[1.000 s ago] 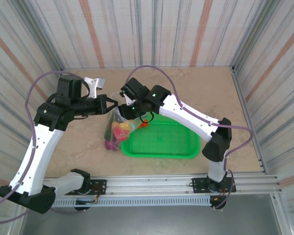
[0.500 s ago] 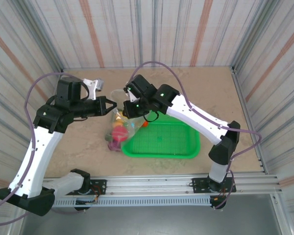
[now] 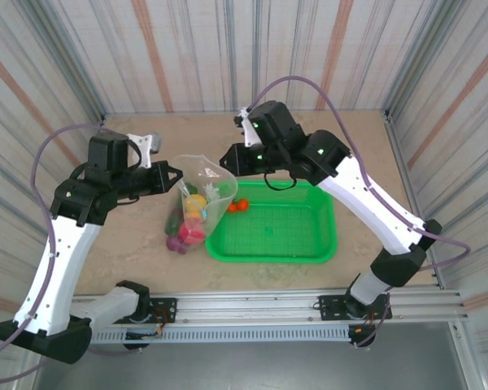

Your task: Place the food in the zip-top bag and seal the zipper

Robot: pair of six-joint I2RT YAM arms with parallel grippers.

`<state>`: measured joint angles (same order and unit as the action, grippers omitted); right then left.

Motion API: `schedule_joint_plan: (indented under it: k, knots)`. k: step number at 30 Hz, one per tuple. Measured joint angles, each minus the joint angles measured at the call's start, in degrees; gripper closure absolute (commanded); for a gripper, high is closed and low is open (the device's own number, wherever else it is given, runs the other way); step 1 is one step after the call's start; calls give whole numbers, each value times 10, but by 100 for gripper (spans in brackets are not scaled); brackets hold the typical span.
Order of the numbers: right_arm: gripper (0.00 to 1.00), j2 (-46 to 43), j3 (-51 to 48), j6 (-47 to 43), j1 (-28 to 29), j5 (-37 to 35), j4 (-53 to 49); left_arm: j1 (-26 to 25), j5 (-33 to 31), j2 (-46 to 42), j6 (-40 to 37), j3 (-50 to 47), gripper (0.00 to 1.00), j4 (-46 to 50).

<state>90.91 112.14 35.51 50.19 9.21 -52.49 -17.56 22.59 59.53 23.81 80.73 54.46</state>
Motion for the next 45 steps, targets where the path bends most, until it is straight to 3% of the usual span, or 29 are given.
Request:
schedule_joint_plan:
  k: [4, 13, 16, 28, 35, 45]
  knots:
    - [72, -40, -37, -1, -16, -8, 4, 0, -35, -10, 0, 0, 100, 10]
    - [16, -70, -215, -18, -30, -60, -2, 6, -134, -65, 0, 2, 100, 24]
    - [4, -66, -263, -29, -30, -67, 2, 6, -150, -71, 0, 5, 100, 26]
    - [2, 64, -290, -76, -21, -84, 56, 6, -159, -70, 0, 7, 100, 28]
    - [2, 168, -256, -106, -17, -108, 66, 6, -158, -70, 0, 7, 100, 27]
    - [2, 240, -220, -122, -17, -128, 91, 6, -158, -70, 0, 6, 100, 26]
